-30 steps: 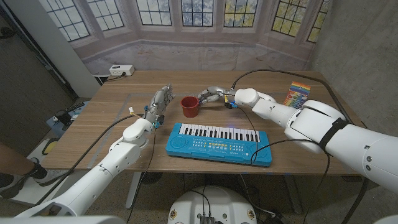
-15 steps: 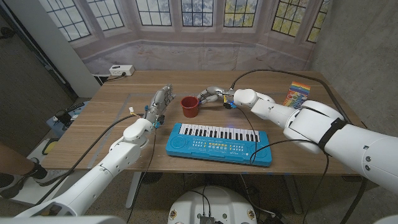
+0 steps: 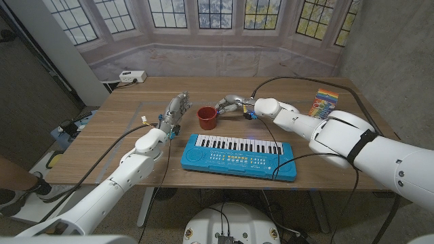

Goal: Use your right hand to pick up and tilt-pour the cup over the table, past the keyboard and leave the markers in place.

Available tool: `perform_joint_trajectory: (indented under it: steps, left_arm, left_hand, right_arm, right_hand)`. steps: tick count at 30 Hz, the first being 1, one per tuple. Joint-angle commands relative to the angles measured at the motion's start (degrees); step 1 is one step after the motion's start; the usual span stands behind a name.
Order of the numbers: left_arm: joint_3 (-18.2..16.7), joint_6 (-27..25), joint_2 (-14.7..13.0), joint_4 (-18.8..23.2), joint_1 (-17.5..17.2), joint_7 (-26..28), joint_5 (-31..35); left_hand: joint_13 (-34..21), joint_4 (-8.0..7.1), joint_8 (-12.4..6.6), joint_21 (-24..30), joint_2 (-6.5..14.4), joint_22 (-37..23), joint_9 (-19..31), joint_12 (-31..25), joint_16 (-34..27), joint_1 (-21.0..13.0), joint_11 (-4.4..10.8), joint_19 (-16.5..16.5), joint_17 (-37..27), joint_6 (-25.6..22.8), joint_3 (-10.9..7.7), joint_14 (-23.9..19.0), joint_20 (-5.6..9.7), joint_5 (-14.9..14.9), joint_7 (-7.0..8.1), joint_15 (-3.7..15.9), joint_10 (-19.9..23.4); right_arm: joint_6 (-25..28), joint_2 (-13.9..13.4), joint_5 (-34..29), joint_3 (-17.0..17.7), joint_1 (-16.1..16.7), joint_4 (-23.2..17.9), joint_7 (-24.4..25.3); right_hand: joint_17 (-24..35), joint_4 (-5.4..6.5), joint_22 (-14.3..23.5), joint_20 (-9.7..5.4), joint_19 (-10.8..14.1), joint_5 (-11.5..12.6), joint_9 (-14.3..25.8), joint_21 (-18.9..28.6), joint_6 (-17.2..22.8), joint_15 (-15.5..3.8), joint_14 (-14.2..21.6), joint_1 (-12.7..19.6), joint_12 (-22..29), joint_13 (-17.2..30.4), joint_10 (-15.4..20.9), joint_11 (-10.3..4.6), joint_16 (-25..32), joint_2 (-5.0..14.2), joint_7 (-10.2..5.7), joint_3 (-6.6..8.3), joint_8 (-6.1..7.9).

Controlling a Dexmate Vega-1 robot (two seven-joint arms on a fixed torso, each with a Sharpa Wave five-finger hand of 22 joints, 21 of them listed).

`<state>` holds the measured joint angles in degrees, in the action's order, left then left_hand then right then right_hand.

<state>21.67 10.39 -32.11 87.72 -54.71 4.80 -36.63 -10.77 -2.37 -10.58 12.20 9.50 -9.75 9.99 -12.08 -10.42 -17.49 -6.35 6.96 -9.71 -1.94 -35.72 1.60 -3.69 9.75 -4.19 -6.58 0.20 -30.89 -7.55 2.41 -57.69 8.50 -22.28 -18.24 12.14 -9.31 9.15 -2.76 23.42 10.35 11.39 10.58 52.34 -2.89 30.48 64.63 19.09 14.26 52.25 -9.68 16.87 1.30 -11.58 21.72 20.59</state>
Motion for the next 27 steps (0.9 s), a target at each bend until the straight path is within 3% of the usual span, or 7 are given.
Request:
perform_joint_trajectory:
  steps: [1,27]
  left_arm:
    - [0.3,-0.3,0.1,0.0,0.2,-0.2,0.2]
    - [0.4,0.1,0.3,-0.4,0.4,-0.6,0.0]
  left_hand:
    - [-0.2,-0.02,-0.02,0.0,0.1,-0.1,0.2,0.0,0.1,0.5,-0.14,0.5,-0.1,-0.4,-0.52,-0.2,0.07,0.2,0.18,-0.14,0.1]
    - [-0.2,0.06,-0.05,-0.2,0.1,-0.1,0.2,0.0,0.2,0.6,-0.12,0.6,-0.1,-0.6,-0.72,-0.3,0.06,0.2,0.22,-0.15,0.2]
  right_arm:
    - [-1.6,-0.8,-0.1,0.8,1.1,-0.7,0.7]
    - [-3.5,-1.9,-0.6,2.7,2.3,-3.1,1.8]
  right_hand:
    - [0.2,0.03,0.3,-5.13,0.9,-0.2,0.3,0.3,1.0,-9.82,1.1,0.5,0.5,0.1,0.9,0.00,0.6,0.09,0.30,-0.36,0.40]
    - [0.5,0.09,0.3,-5.52,1.6,-0.2,0.5,0.3,3.8,-10.14,3.1,0.8,1.2,-0.1,3.8,0.31,1.0,0.67,0.60,-1.17,1.37]
